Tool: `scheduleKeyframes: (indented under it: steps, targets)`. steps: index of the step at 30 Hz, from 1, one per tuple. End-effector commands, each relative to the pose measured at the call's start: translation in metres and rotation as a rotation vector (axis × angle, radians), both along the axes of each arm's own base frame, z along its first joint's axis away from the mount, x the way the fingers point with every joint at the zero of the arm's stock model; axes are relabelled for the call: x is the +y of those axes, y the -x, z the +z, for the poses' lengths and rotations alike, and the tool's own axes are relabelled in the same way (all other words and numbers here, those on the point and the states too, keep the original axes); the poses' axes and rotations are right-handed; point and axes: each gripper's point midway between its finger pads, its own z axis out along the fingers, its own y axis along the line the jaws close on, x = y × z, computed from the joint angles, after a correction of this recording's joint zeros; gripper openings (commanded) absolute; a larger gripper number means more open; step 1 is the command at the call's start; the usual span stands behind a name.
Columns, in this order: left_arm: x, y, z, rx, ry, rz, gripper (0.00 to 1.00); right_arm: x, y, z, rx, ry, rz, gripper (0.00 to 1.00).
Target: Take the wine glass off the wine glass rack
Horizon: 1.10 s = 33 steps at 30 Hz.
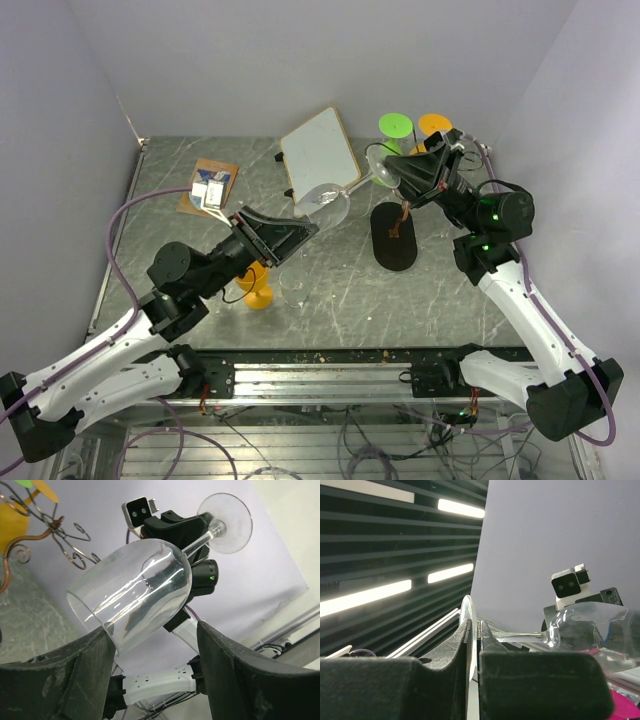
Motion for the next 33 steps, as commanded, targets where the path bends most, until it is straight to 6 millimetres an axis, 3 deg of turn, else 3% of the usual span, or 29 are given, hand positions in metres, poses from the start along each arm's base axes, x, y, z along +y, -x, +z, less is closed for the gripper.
scheduleKeyframes:
  steps: [1, 7, 16, 18, 21, 23, 27, 33]
  targets:
    - [0.010, 0.026, 0.043, -0.161, 0.181, -0.082, 0.70, -0.010, 0.015, 0.017, 0.024, -0.100, 0.057, 0.00]
    - [0.022, 0.043, 0.059, -0.251, 0.306, -0.125, 0.62, -0.015, 0.013, 0.014, 0.057, -0.146, 0.052, 0.00]
    - [0.015, 0.068, 0.085, -0.377, 0.365, -0.266, 0.50, -0.018, 0.007, 0.004, 0.116, -0.195, 0.081, 0.00]
    - [0.014, 0.073, 0.089, -0.397, 0.376, -0.293, 0.43, -0.019, 0.006, 0.002, 0.122, -0.206, 0.079, 0.00]
    - [0.013, 0.078, 0.095, -0.427, 0.387, -0.326, 0.23, -0.020, 0.005, 0.001, 0.126, -0.213, 0.077, 0.00]
    - [0.011, 0.080, 0.096, -0.432, 0.383, -0.340, 0.16, -0.020, 0.003, 0.000, 0.126, -0.211, 0.072, 0.00]
    - [0.008, 0.080, 0.094, -0.424, 0.363, -0.350, 0.07, -0.020, 0.000, -0.002, 0.086, -0.191, 0.006, 0.17]
    - [0.009, 0.074, 0.091, -0.398, 0.307, -0.300, 0.07, -0.019, -0.014, -0.009, 0.075, -0.062, -0.166, 0.61]
